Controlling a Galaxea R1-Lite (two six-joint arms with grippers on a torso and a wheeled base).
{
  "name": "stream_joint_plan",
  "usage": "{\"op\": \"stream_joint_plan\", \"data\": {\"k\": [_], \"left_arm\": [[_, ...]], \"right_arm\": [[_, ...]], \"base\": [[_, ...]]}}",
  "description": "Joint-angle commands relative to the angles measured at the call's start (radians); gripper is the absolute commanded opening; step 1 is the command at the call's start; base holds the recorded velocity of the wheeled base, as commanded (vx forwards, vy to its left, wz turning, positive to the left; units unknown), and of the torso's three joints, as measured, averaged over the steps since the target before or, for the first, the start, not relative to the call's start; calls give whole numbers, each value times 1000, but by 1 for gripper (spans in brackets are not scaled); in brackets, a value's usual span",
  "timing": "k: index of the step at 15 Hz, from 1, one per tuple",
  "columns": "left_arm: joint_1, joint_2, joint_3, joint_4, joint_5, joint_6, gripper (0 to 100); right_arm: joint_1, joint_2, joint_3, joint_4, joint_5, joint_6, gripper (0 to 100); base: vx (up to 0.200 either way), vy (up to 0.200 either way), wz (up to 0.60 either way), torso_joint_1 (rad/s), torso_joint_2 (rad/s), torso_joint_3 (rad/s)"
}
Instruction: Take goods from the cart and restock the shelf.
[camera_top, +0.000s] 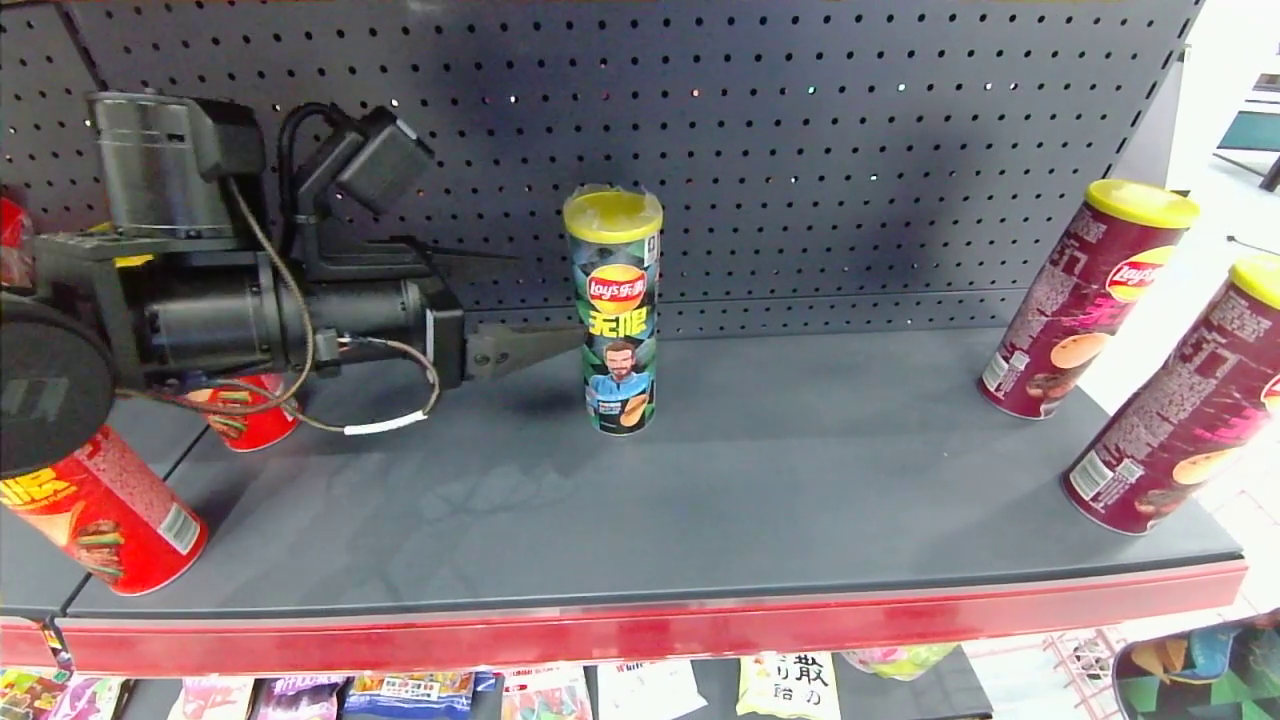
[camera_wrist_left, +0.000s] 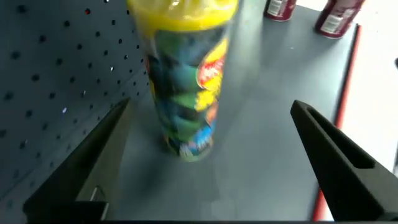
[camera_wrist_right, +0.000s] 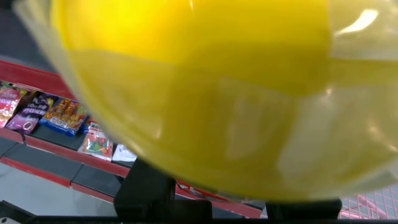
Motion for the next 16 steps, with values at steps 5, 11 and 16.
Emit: {"op": "stream_joint_plan", "data": {"k": [5,11,16], "left_arm": [[-38,156,-116,-5,47,2,100],[-61,251,-235,-2,56,2,100],[-75,311,-295,0,59,-1,100]], "right_arm": [[0,-4,1,3,-1,0,0],[0,-1,1,3,-1,0,0],[0,-1,1,3,-2,0,0]], "base": [[0,0,0,0,0,0],[0,0,0,0,0,0],[0,0,0,0,0,0]]}}
